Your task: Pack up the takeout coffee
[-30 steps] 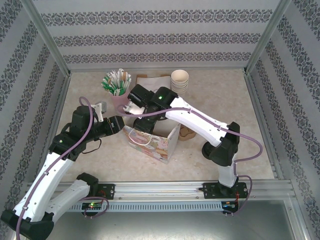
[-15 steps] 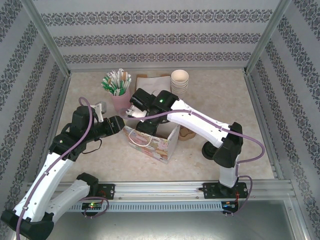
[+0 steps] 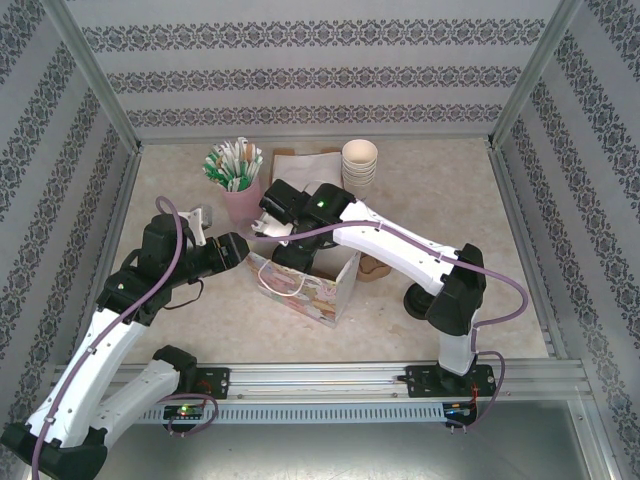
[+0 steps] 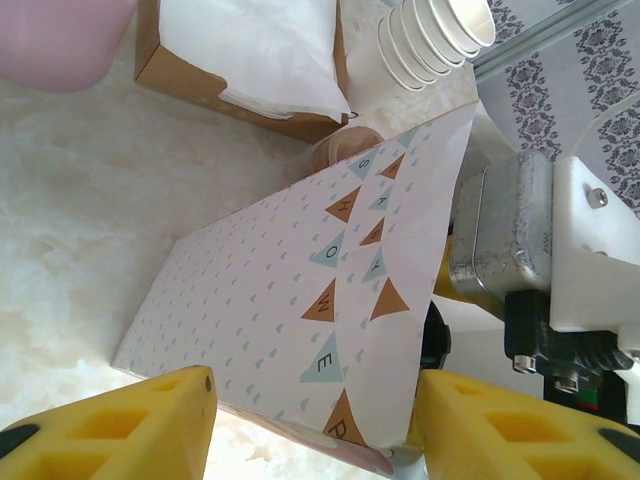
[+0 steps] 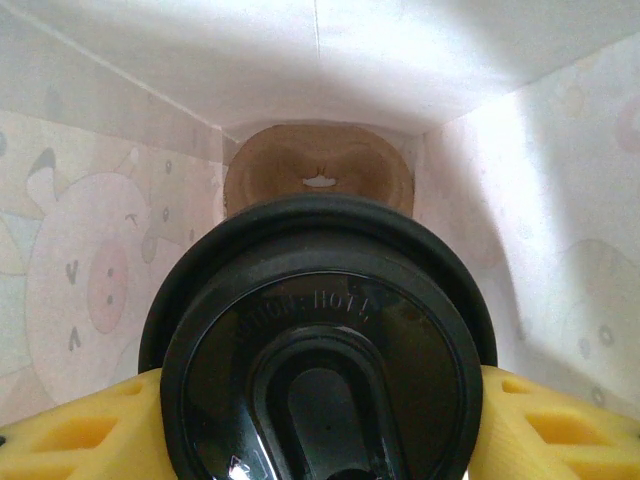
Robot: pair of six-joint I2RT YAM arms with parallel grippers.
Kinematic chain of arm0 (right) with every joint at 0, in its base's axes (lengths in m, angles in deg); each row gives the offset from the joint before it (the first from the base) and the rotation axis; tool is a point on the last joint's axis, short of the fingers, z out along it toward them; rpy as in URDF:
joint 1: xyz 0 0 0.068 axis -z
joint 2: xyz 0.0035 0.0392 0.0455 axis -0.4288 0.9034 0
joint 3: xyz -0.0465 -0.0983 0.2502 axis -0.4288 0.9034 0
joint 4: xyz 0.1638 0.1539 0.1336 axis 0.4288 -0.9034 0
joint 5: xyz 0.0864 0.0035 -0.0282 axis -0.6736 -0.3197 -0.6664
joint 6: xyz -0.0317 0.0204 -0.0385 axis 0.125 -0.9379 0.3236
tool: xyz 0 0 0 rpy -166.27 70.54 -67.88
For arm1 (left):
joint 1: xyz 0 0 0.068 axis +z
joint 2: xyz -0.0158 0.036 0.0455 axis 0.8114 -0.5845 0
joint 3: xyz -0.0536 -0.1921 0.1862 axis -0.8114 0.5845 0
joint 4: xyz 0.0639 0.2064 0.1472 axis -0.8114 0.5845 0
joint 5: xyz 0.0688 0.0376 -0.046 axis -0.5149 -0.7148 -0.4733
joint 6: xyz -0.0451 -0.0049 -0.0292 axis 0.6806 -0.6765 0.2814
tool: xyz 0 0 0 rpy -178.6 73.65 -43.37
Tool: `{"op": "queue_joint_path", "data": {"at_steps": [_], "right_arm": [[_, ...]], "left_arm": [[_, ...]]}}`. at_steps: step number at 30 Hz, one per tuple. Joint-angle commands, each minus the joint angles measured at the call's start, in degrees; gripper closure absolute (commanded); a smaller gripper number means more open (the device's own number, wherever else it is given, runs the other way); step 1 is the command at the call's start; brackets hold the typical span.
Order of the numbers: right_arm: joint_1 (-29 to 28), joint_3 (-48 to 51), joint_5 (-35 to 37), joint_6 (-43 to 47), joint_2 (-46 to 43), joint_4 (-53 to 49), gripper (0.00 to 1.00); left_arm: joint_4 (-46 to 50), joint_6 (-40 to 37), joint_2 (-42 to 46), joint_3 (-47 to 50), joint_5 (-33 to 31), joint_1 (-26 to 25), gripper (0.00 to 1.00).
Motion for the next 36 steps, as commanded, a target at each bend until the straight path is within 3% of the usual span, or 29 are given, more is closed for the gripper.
{"op": "queue_joint_path", "data": {"at_steps": [1,12,26,36], "right_arm": [[-0.34,0.8,-0.58,-1.33,0.27,0.88,0.46],[-0.33,0.99,-0.76,-1.51,1.52,1.65,0.46],[-0.32,2.12,-1.07,-1.8,2.71,2.39,0.47],[-0.65,3.88,-0.79,-2.23,4.22,2.44,0.47]], "left_arm": [[-0.51,0.48,0.89,0.56,0.65,-0.65,0.43],[-2.95,3.12,7.62,1.27,-6.0,-0.63,0.49],[1.36,3.38,4.9,6.83,-15.91,-0.56,0.61],[-1.95,3.18,2.86,10.07,-14.86,-0.62,0.62]]}}
